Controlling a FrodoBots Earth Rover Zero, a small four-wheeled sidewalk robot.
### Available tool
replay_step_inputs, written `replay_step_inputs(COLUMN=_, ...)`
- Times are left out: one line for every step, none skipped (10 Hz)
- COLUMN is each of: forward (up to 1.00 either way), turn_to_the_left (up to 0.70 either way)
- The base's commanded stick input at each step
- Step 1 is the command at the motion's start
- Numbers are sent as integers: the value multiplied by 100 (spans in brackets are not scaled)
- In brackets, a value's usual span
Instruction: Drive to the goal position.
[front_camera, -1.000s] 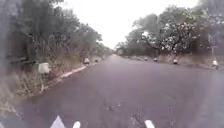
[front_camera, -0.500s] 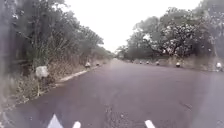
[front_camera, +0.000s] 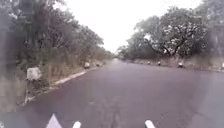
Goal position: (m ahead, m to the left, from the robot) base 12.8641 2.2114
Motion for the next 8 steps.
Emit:
replay_step_inputs(forward=70, turn_to_the_left=0)
replay_step_inputs(forward=70, turn_to_the_left=0)
replay_step_inputs(forward=70, turn_to_the_left=0)
replay_step_inputs(forward=70, turn_to_the_left=0)
replay_step_inputs(forward=70, turn_to_the_left=0)
replay_step_inputs(forward=70, turn_to_the_left=0)
replay_step_inputs(forward=70, turn_to_the_left=0)
replay_step_inputs(forward=70, turn_to_the_left=0)
